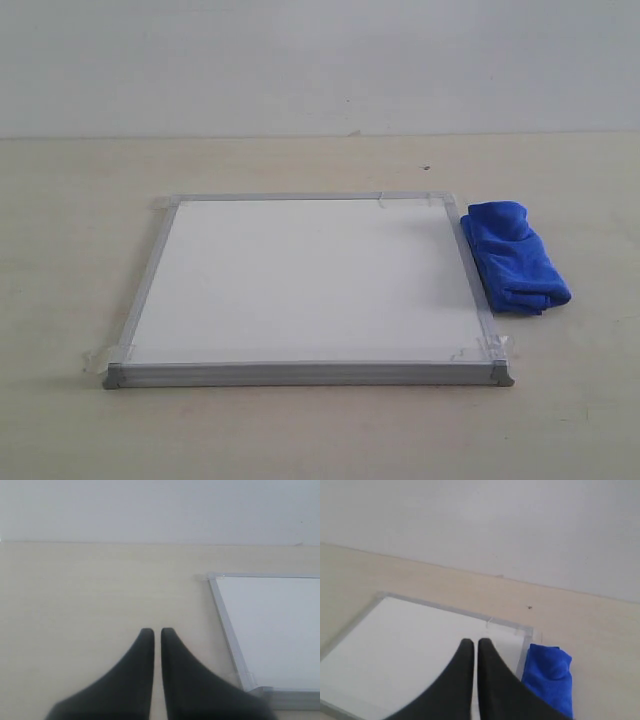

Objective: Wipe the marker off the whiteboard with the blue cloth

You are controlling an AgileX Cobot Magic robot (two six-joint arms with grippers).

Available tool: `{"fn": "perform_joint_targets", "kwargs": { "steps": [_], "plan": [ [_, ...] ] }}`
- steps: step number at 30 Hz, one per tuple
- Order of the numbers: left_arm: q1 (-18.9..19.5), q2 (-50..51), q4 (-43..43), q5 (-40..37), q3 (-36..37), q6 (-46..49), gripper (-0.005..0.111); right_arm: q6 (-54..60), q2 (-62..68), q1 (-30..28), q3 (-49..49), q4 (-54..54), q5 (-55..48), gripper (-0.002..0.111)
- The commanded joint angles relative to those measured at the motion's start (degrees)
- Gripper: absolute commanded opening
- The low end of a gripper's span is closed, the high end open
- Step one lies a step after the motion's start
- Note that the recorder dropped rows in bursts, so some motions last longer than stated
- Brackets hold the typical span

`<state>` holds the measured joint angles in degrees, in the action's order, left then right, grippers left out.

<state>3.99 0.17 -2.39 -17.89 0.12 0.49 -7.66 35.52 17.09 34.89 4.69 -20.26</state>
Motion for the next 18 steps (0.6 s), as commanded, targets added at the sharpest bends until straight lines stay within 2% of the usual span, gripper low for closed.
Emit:
{"fn": "perform_joint_targets", "kwargs": {
  "steps": [1, 6, 11, 15, 16, 18],
  "plan": [
    [0.07, -0.17, 0.07, 0.54, -0.12, -0.05, 0.005, 0.09, -4.86, 0.12, -0.18, -0.06, 0.68, 0.0],
    [0.07, -0.17, 0.07, 0.54, -0.12, -0.05, 0.005, 1.79, -8.38, -1.56, -2.95, 6.24, -0.72, 0.0],
    [0.07, -0.17, 0.07, 0.54, -0.12, -0.05, 0.005, 1.5, -21.52, -13.75, -22.95, 5.99, 11.9, 0.0],
    [0.07, -0.17, 0.07, 0.54, -0.12, -0.05, 0.005, 0.31, -30.05, -18.83, -34.89, 5.23, 18.55, 0.0],
    [0.07, -0.17, 0.07, 0.54, -0.12, -0.05, 0.005, 0.31, -30.94, -18.83, -34.89, 4.93, 18.84, 0.0],
    [0.07, -0.17, 0.07, 0.54, -0.12, -0.05, 0.005, -0.69, -33.88, -18.73, -34.89, 4.14, 12.94, 0.0]
  ]
}}
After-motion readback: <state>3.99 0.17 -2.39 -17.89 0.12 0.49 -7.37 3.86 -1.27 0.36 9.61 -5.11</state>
